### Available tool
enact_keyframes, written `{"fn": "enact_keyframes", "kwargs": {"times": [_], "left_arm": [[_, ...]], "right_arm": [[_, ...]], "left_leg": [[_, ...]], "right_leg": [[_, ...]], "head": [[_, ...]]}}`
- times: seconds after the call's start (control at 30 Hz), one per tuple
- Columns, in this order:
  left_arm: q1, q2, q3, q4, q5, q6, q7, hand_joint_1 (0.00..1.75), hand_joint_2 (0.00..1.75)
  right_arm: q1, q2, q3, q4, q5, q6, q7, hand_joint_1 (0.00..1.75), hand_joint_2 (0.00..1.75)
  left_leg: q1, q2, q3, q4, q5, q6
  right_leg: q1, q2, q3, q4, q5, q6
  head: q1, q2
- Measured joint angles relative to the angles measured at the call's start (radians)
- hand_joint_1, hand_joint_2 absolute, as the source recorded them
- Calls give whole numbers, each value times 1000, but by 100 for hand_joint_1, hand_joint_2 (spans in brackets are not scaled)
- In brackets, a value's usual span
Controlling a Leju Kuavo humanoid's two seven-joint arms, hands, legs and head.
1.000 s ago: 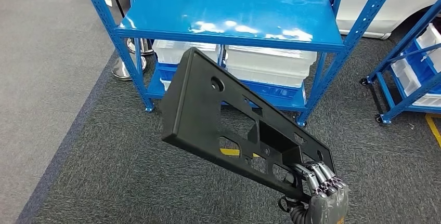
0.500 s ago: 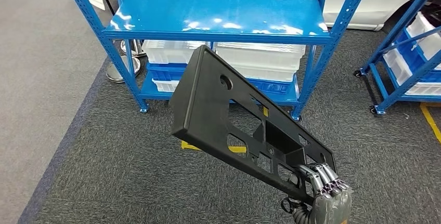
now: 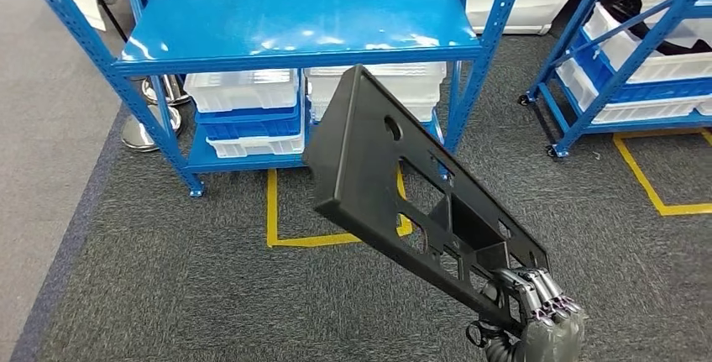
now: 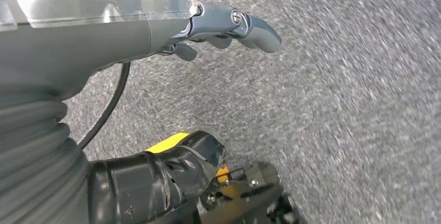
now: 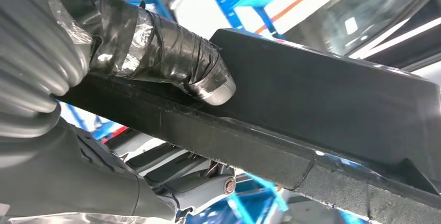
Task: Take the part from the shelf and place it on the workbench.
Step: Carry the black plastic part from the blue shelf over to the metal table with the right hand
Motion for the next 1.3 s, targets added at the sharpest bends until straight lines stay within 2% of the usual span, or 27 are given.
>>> {"fn": "enact_keyframes", "kwargs": {"times": [0.07, 0.1, 0.13, 0.17, 0.2, 0.27, 0.33, 0.37, 0.4, 0.43, 0.47, 0.5, 0.57, 0.6, 0.63, 0.7, 0.73, 0.77, 0.83, 0.87, 0.9, 0.93, 0.97, 1.03, 1.1, 1.13, 1.3], "left_arm": [[0, -1, 1, 0, 0, 0, 0, 0, 175], [0, -1, 2, 0, 0, 0, 0, 0, 175], [-1, -1, 2, 0, 0, 0, 0, 0, 175], [-2, -1, 3, 0, 0, 0, 0, 0, 175], [-3, -1, 3, 0, 0, 0, 0, 0, 175], [-3, -1, 4, 0, -1, 0, 0, 0, 175], [-2, -1, 5, 0, -1, 0, 0, 0, 175], [0, -1, 5, 0, 0, 0, 0, 0, 175], [1, -1, 6, 0, 0, 0, 0, 0, 175], [2, -1, 6, 0, 0, 0, 0, 0, 175], [3, -1, 7, 0, -1, 0, 0, 0, 175], [3, -1, 7, 0, -1, 0, 0, 0, 175], [3, 0, 8, 0, -1, 0, 0, 0, 175], [3, 1, 10, 0, -1, 1, 0, 0, 175], [2, 1, 11, 0, -1, 1, 0, 0, 175], [1, 1, 12, 0, -2, 1, 0, 0, 175], [1, 1, 12, 0, -3, 1, 0, 0, 175], [1, 1, 12, 0, -3, 1, 0, 0, 175], [1, 0, 13, 0, -4, 1, 0, 0, 175], [2, -1, 14, 0, -4, 1, 0, 0, 175], [3, -1, 14, 0, -4, 1, 0, 0, 175], [3, -1, 15, 0, -4, 0, 0, 0, 175], [3, -1, 16, 0, -4, 0, 0, 0, 175], [2, -2, 16, 0, -4, 0, 0, 0, 175], [1, -2, 17, 0, -4, 0, 0, 0, 175], [1, -2, 17, 0, -4, 0, 0, 0, 175], [-1, -2, 18, 0, -5, 0, 1, 0, 175]], "right_arm": [[3, 6, -11, -3, -17, 0, -7, 175, 175], [5, 10, -16, -5, -30, 0, -12, 175, 175], [8, 14, -22, -8, -46, 0, -20, 175, 175], [13, 18, -28, -11, -62, 0, -27, 175, 175], [18, 23, -34, -14, -78, 0, -35, 175, 175], [22, 33, -43, -21, -96, 0, -43, 175, 175], [23, 40, -47, -25, -106, 0, -48, 175, 175], [24, 43, -48, -26, -114, 0, -51, 175, 175], [26, 45, -50, -26, -126, 0, -54, 175, 175], [27, 46, -51, -26, -142, 0, -58, 175, 175], [29, 47, -52, -27, -161, 0, -62, 175, 175], [30, 47, -52, -28, -181, 0, -66, 175, 175], [30, 47, -52, -31, -219, 0, -72, 175, 175], [30, 48, -52, -33, -233, -1, -75, 175, 175], [31, 49, -53, -34, -244, -1, -78, 175, 175], [34, 53, -53, -37, -258, -1, -84, 175, 175], [37, 55, -55, -40, -264, -1, -88, 175, 175], [38, 56, -58, -43, -270, -1, -93, 175, 175], [39, 59, -65, -48, -279, -2, -102, 175, 175], [40, 60, -68, -48, -284, -2, -106, 175, 175], [41, 62, -69, -49, -290, -2, -110, 175, 175], [43, 64, -72, -49, -296, -2, -114, 175, 175], [44, 67, -75, -50, -303, -2, -118, 175, 175], [45, 75, -83, -57, -311, -1, -125, 175, 175], [46, 85, -91, -66, -314, -1, -127, 175, 175], [47, 88, -94, -71, -315, -1, -127, 175, 175], [49, 98, -101, -83, -316, -2, -127, 175, 175]], "left_leg": [[-4, 17, -3, 16, -11, -11], [-7, 25, -4, 22, -15, -17], [-9, 33, -4, 25, -17, -21], [-8, 42, -3, 25, -18, -23], [-6, 40, -3, 29, -22, -27], [-2, 5, -20, 71, -59, -36], [0, -40, -69, 184, -128, -39], [0, -49, -97, 248, -155, -38], [0, -52, -115, 290, -165, -36], [-1, -55, -118, 298, -155, -31], [-3, -59, -103, 267, -127, -25], [-5, -72, -74, 206, -88, -17], [-9, -119, -16, 82, -35, -3], [-12, -137, 0, 45, -26, 1], [-14, -144, 6, 30, -27, 3], [-14, -126, 11, 10, -20, 6], [-11, -113, 15, -2, -13, 9], [-9, -99, 18, -15, -5, 14], [-10, -70, 20, -28, 5, 19], [-11, -55, 17, -27, 6, 20], [-11, -40, 15, -25, 6, 20], [-11, -25, 12, -22, 5, 20], [-11, -11, 10, -20, 4, 18], [-9, 12, 7, -9, -2, 10], [-11, 28, 4, 3, -12, -2], [-12, 33, 3, 8, -16, -7], [-13, 46, 6, 9, -17, -16]], "right_leg": [[6, -39, 49, -99, 30, -6], [9, -49, 56, -119, 30, -13], [14, -48, 54, -121, 28, -20], [14, -37, 51, -121, 30, -28], [14, -28, 49, -122, 33, -34], [12, -9, 46, -124, 40, -46], [13, 12, 40, -125, 45, -55], [15, 23, 37, -125, 48, -58], [17, 36, 35, -124, 49, -60], [20, 48, 35, -124, 51, -61], [22, 62, 35, -124, 52, -61], [22, 74, 36, -124, 54, -61], [20, 96, 35, -123, 58, -56], [17, 106, 31, -123, 61, -51], [14, 117, 26, -124, 66, -44], [10, 137, 20, -128, 75, -30], [13, 126, 16, -125, 72, -25], [15, 104, 8, -107, 57, -23], [16, 47, -32, -17, -3, -17], [14, 33, -58, 44, -36, -13], [11, 28, -79, 94, -57, -9], [7, 24, -86, 119, -61, -5], [4, 19, -75, 106, -47, -1], [1, -9, -3, -14, 8, 4], [5, -40, 55, -118, 35, -3], [8, -47, 64, -137, 35, -8], [12, -29, 59, -136, 36, -23]], "head": [[0, 0], [-1, 0], [-2, 0], [-3, 0], [-3, 0], [-2, 0], [-3, 0], [-3, 0], [-3, 0], [-3, 0], [-3, 0], [-3, 0], [-2, 0], [-3, 0], [-3, 0], [-4, 0], [-3, 0], [-2, 0], [-1, 0], [-1, 0], [-1, 0], [-1, 0], [-1, 0], [-1, 0], [-1, 0], [-2, 0], [-2, 0]]}}
